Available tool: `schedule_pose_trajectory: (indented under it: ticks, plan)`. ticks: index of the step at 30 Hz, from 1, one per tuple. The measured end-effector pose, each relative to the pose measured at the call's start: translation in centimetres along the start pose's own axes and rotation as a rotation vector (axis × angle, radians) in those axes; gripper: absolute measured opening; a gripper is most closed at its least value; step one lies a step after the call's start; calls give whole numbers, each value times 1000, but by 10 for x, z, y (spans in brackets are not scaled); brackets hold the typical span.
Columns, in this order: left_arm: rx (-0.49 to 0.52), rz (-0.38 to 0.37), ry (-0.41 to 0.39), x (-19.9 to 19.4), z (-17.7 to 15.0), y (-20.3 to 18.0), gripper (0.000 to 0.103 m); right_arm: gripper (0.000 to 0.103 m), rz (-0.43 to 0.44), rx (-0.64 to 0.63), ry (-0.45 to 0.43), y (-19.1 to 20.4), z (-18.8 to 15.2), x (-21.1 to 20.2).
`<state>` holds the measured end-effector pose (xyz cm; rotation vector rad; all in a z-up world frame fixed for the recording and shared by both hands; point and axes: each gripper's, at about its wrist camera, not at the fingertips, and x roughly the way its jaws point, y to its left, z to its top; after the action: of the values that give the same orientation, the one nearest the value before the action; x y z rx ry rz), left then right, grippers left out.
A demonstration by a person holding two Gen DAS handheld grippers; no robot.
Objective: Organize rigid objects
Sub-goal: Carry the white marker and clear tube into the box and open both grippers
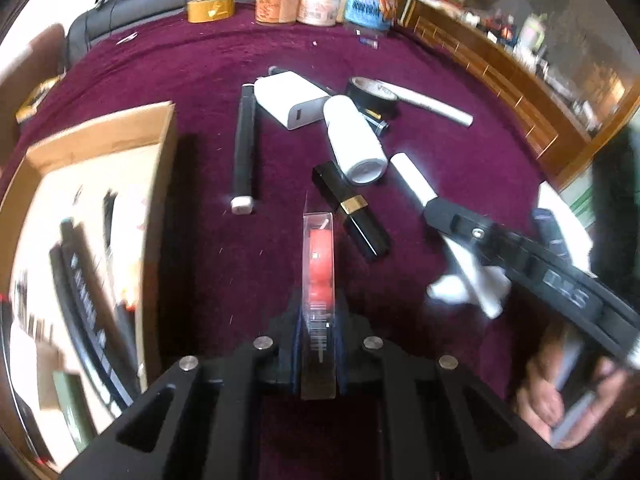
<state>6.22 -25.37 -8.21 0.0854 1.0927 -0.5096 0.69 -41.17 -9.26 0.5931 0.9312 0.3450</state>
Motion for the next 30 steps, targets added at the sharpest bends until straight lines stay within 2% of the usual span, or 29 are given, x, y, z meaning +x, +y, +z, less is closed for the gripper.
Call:
schedule_pose_trajectory:
  ticks: [1, 3, 7, 12, 16, 21, 24, 30]
  plan:
    - [-26, -26, -14, -10, -5, 6, 11, 12, -3, 26, -2, 0, -3, -2]
    - [-86, -70, -56, -33, -16, 23, 11, 12, 44, 54, 14, 4, -8, -3]
    - [-180, -79, -139, -75, -30, 56, 11, 12, 140, 12, 37, 39, -14, -5]
    - [-303, -34, -200, -115, -41, 110, 11, 12, 256, -67, 102, 92, -14, 9]
    - [-386, 8, -223, -129, -50, 150, 11, 13, 301, -129, 160, 130, -17, 30]
    - [-451, 58, -215, -125, -59, 186, 11, 13, 315, -226, 220, 175, -25, 55]
    - [-447, 63, -190, -117, -61, 201, 11, 13, 306, -274, 247, 196, -30, 69]
    - [-402, 61, -163, -104, -45, 215, 11, 13, 241, -320, 277, 215, -38, 90]
